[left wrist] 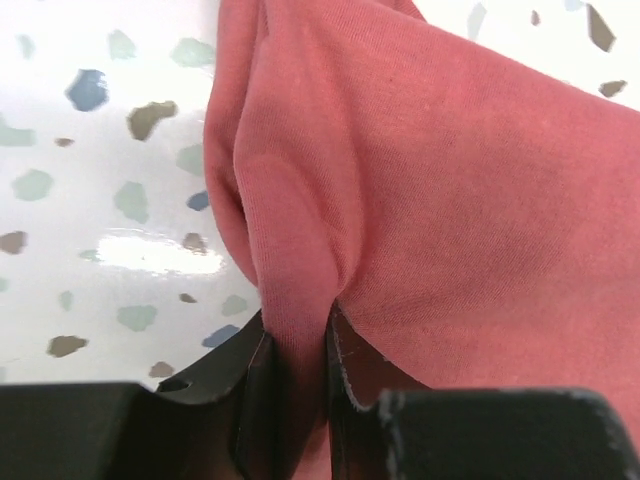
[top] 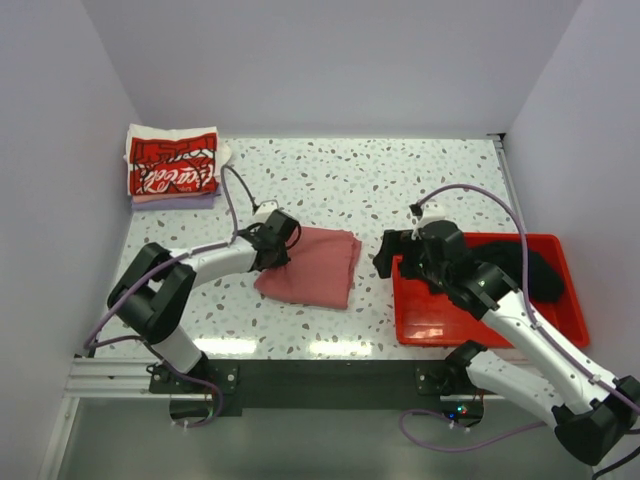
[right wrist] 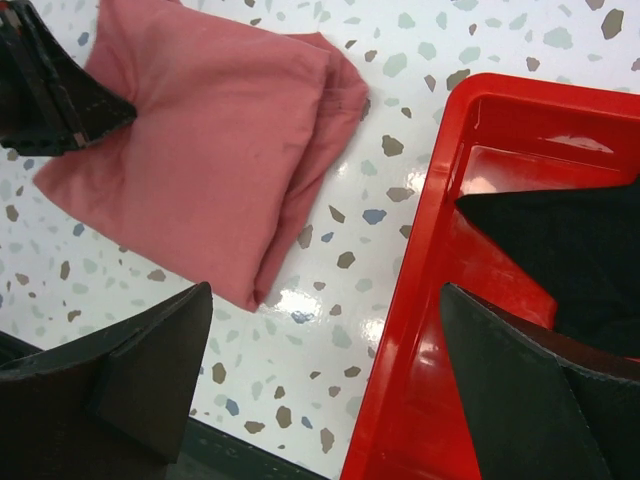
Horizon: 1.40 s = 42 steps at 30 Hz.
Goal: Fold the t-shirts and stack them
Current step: Neatly place the folded tshirt to the corner
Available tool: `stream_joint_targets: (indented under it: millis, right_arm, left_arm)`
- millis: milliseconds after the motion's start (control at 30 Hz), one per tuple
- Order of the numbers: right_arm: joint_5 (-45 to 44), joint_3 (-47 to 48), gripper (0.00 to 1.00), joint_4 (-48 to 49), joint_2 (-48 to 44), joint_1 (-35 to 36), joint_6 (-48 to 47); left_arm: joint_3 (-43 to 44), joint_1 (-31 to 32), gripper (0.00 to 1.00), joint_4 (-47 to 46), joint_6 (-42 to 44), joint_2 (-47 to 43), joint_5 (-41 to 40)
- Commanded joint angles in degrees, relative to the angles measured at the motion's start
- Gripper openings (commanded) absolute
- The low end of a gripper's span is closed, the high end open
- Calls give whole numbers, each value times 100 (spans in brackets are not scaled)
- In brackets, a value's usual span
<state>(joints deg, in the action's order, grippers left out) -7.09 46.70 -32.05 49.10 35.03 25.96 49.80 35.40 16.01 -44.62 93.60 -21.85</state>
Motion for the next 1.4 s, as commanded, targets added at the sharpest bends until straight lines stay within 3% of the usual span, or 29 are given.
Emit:
stream_joint_targets:
  millis: [0, 100, 233, 600, 667, 733, 1033, 1367]
  right_arm:
    - [-231, -29, 99, 226, 117, 13, -213]
    - [-196, 67, 99, 235, 222, 13, -345]
    - [-240, 94, 99, 375, 310, 4, -591]
    - [-416, -29, 99, 972, 653, 13, -1022]
    - [-416, -55, 99, 1060, 741, 4, -1057]
    - [-389, -38, 99, 1017, 855, 4, -1136]
    - [-741, 6, 99, 876, 1189, 4, -1259]
    - [-908, 15, 99, 867, 1269, -13, -1286]
  left_arm:
    - [407, -15, 0, 710, 252, 70, -890]
    - [784, -33, 0, 1026, 436, 184, -1925]
    - [1277, -76, 0, 957, 1181, 281, -2569]
    - [1322, -1026, 0, -1151, 3309, 18, -2359]
    - [1321, -1035, 0, -1816, 4108, 0, -2281]
    - [1540, -1087, 0, -1996, 4809, 105, -2323]
    - [2858, -1764, 0, -2479, 6375, 1037, -2359]
    - [3457, -2107, 0, -3122, 7661, 1265, -2298]
